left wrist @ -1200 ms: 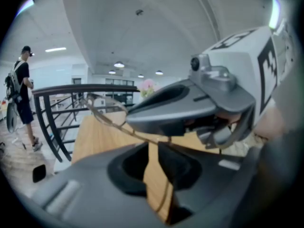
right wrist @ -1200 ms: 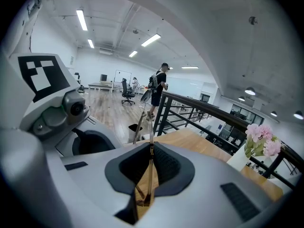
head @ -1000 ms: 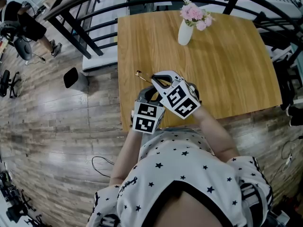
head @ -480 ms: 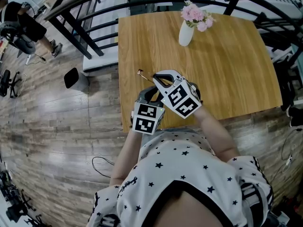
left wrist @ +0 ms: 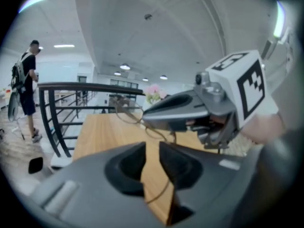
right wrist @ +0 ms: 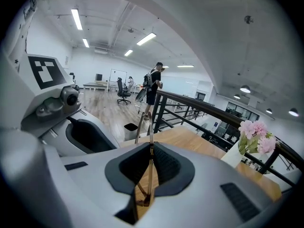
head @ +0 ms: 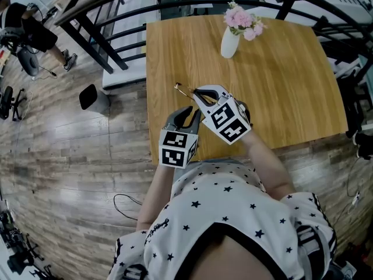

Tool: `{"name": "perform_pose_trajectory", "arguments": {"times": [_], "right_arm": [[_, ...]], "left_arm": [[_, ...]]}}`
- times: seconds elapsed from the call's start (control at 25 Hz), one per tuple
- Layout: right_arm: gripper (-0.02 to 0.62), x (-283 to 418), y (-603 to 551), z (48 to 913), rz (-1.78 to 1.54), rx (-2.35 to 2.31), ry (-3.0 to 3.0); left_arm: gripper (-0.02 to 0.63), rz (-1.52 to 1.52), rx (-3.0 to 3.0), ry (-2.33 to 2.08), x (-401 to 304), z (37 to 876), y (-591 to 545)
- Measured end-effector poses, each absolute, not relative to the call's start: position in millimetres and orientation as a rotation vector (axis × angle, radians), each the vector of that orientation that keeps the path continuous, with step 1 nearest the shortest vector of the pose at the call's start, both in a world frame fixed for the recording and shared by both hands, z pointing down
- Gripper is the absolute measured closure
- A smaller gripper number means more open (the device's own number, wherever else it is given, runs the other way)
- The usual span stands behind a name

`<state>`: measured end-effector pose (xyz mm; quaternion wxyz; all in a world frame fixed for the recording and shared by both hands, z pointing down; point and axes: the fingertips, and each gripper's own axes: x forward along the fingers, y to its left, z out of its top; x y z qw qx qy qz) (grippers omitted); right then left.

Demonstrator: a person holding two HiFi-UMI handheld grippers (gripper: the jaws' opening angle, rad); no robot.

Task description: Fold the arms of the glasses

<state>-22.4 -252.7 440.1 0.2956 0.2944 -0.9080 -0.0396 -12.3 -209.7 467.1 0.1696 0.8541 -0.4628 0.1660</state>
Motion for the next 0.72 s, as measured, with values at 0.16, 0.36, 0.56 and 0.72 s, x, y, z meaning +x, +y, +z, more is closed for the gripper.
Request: {"name": "perform_pose_trajectory", "arguments": {"times": [0.16,0.36,0.56,0.72], "right_arm": [[0.575,-14,-260,439,-0.099,0.812,-2.407],[0.575,-6,-267,433,-0.096,0.848,-2.404],[0.575,0,-274,430,-0.093,0.877,-2.412],[0.575,4,-279,425,-0.103,0.895,-2.413]], "left_arm": [[0.522,0.426,2.409,-1.337,-19,466,-209],[0.512,0.373,2.368,-1.388,-32,465,-207],[0.475,0.346,2.336,-1.392,-40,470,-205],[0.446,0.313,2.331,-1.385,-42,471,-201]]}}
